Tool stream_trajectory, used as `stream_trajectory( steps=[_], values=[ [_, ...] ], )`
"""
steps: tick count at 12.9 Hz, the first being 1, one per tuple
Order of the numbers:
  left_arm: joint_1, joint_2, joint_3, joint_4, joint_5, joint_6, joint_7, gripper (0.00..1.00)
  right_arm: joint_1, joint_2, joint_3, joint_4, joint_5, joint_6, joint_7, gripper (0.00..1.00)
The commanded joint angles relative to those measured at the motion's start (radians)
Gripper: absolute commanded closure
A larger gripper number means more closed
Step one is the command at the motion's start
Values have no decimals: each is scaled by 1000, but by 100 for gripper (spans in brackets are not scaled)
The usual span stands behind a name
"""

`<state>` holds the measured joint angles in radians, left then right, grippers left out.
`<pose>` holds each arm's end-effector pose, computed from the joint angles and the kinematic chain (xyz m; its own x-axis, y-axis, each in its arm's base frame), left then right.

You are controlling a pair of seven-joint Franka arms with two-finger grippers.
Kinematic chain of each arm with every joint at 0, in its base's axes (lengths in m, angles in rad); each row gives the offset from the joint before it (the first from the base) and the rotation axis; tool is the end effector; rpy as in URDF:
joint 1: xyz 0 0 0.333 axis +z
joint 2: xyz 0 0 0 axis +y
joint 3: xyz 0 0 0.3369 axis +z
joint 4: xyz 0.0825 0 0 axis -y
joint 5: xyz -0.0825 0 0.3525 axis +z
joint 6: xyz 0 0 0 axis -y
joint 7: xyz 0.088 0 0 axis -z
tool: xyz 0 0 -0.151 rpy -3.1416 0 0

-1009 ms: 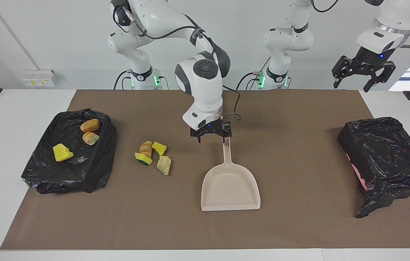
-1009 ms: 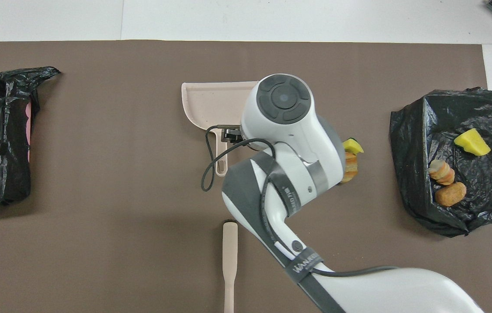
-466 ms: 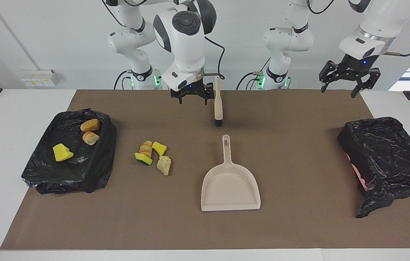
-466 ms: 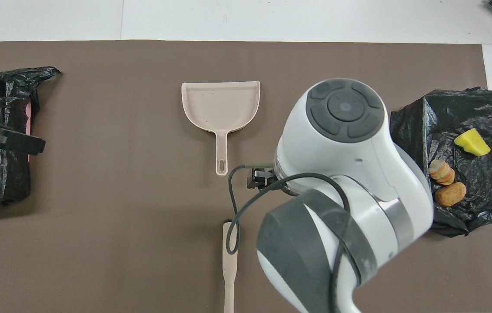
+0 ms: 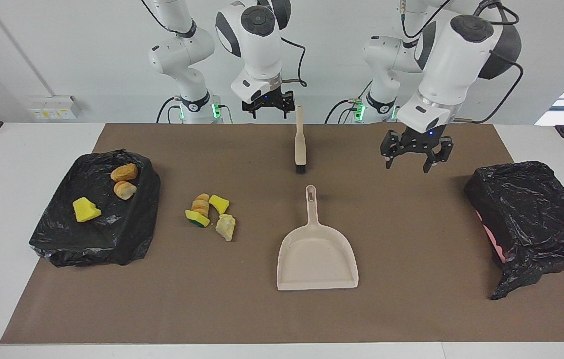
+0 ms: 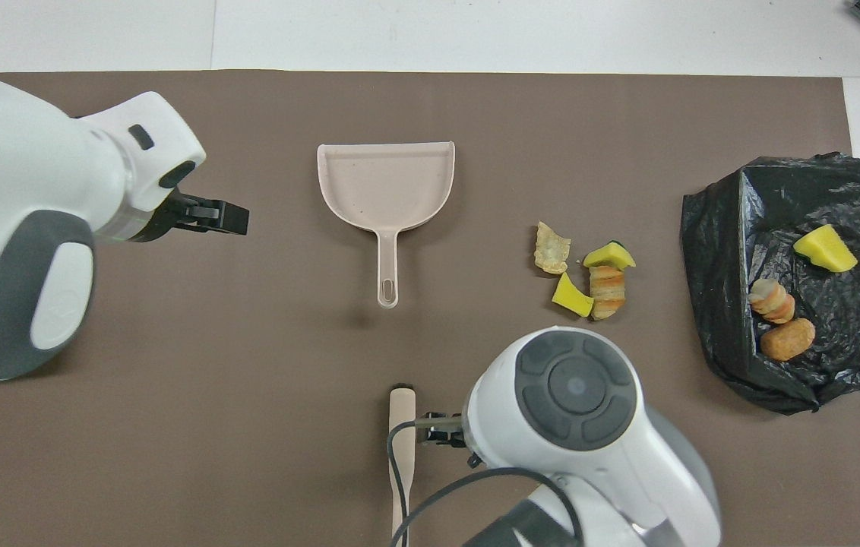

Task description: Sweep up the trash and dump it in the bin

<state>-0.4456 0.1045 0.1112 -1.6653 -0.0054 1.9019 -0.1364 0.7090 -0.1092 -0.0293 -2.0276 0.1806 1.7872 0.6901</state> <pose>0.5525 -0.1954 0.5329 0.9720 -0.1942 0.1320 -0.1974 -0.9802 0.0118 0.3536 0.3150 0.4752 0.9755 -0.0540 -0.2131 -0.0655 -0.9967 -0.0472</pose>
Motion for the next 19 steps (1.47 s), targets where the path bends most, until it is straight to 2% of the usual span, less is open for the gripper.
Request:
stream_trajectory(
  steps=[1, 2, 6, 7, 10, 12, 16, 18, 19],
  values=[
    [-89, 91, 15, -1, -8, 103, -116, 0, 79, -18, 0, -150, 25, 167, 84, 0],
    [-114, 136, 15, 5, -8, 144, -156, 0, 111, -4, 0, -178, 25, 205, 112, 0],
    [-148, 231, -36, 7, -1, 247, -271, 0, 201, 12, 0, -249, 25, 279, 178, 0],
    [-157, 236, -38, -1, -1, 259, -273, 0, 210, 38, 0, -249, 48, 300, 181, 0],
    [-196, 288, -38, -1, -10, 321, -308, 0, 286, 160, 0, -247, 82, 484, 249, 0],
    [-222, 328, -38, 1, -10, 356, -336, 0, 296, 161, 0, -247, 83, 489, 250, 0],
    [-225, 331, -39, -17, -10, 339, -342, 0, 308, 152, 0, -247, 83, 436, 256, 0],
    [-225, 330, -39, -24, -10, 335, -342, 30, 314, 143, 0, -247, 85, 393, 264, 0],
    [-223, 330, -38, -24, -10, 332, -342, 49, 314, 143, 0, -247, 83, 388, 269, 0]
  ],
)
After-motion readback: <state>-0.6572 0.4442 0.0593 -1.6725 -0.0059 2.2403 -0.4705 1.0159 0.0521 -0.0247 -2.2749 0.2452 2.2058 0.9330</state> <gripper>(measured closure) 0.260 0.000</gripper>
